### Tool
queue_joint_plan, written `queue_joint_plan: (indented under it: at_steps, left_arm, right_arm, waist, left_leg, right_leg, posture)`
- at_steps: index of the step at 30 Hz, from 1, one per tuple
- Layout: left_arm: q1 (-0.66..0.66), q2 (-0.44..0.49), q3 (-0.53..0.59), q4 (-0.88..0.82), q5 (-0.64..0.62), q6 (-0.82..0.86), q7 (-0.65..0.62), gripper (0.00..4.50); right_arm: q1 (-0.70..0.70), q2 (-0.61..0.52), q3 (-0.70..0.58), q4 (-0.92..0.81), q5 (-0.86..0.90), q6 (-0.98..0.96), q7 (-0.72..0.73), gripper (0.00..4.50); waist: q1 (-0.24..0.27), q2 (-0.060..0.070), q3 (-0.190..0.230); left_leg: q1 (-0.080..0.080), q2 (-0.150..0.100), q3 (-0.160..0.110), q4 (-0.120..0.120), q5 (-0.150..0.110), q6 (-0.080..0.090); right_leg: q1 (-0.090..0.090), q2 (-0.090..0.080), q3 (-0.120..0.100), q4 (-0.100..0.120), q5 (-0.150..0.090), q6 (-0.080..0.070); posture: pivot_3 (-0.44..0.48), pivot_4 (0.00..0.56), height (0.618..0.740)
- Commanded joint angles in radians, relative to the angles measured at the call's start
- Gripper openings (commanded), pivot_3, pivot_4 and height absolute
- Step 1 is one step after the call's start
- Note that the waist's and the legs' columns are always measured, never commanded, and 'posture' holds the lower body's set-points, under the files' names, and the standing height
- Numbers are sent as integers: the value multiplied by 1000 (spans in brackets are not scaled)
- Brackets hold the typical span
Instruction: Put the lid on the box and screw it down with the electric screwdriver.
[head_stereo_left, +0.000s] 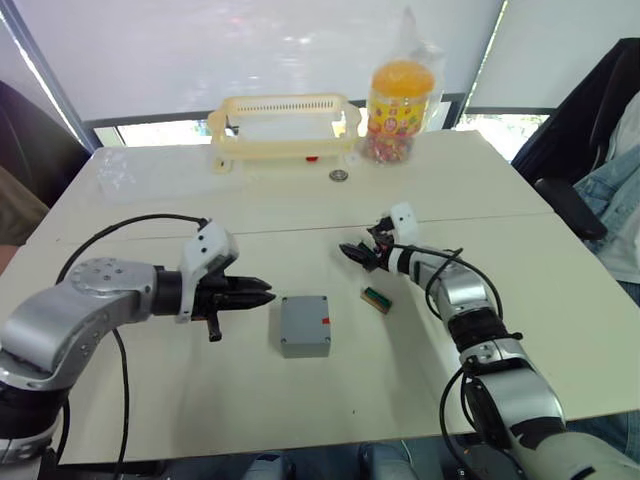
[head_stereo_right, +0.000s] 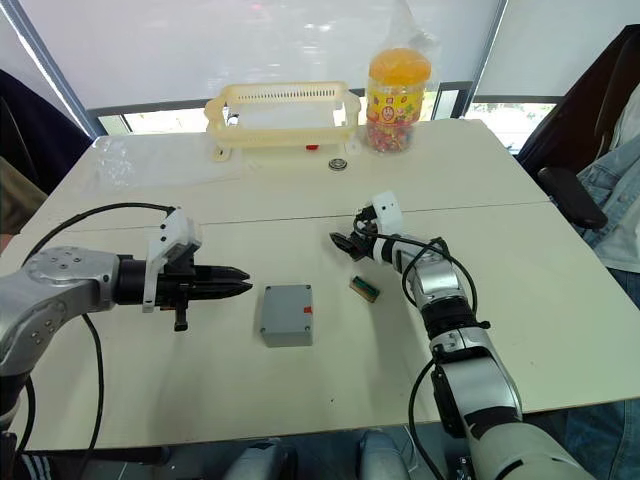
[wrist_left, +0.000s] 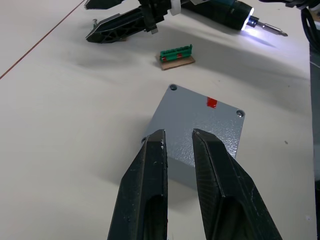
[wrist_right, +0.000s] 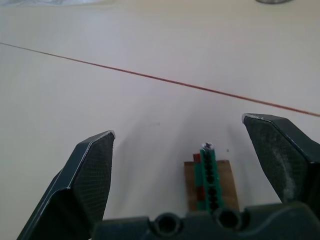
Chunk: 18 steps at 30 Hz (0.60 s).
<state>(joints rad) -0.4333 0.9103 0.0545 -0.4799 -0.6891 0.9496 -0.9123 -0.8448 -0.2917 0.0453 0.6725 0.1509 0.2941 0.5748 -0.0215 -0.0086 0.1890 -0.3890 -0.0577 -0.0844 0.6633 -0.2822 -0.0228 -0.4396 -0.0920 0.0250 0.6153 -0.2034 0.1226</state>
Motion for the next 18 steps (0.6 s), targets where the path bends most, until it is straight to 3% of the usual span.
queue_joint_plan:
  at_steps: [1,2,13,16,18]
  left_arm:
    - [4,0,16,-26,-9,-9,10,757]
    - [5,-1,14,-25,-8,-10,12,757]
    - [27,-7,-5,-22,15,-35,21,757]
    - [36,-4,-7,-24,20,-42,21,757]
    - [38,-5,-6,-24,20,-44,22,757]
  right_arm:
    - [-40,4,-28,14,-2,-38,-5,3059]
    - [-42,4,-29,19,-2,-41,-4,2607]
    - [-49,20,-40,56,-8,-59,-8,2607]
    - [-48,22,-36,69,-15,-66,-10,1747]
    - [-47,23,-34,72,-17,-67,-11,810]
  waist:
    - [-1,0,0]
    - [-2,0,0]
    - [-23,0,0]
    - [-23,0,0]
    - [-23,0,0]
  left_leg:
    - [0,0,0,0,0,0]
    - [0,0,0,0,0,0]
    - [0,0,0,0,0,0]
    - [0,0,0,-1,0,0]
    - [0,0,0,-1,0,0]
  right_leg:
    - [0,0,0,0,0,0]
    - [0,0,0,0,0,0]
    - [0,1,0,0,0,0]
    - [-1,1,0,0,0,0]
    - [-1,1,0,0,0,0]
  posture:
    - [0,150,740]
    - [0,150,740]
    - [0,150,740]
    - [0,150,740]
    - [0,150,740]
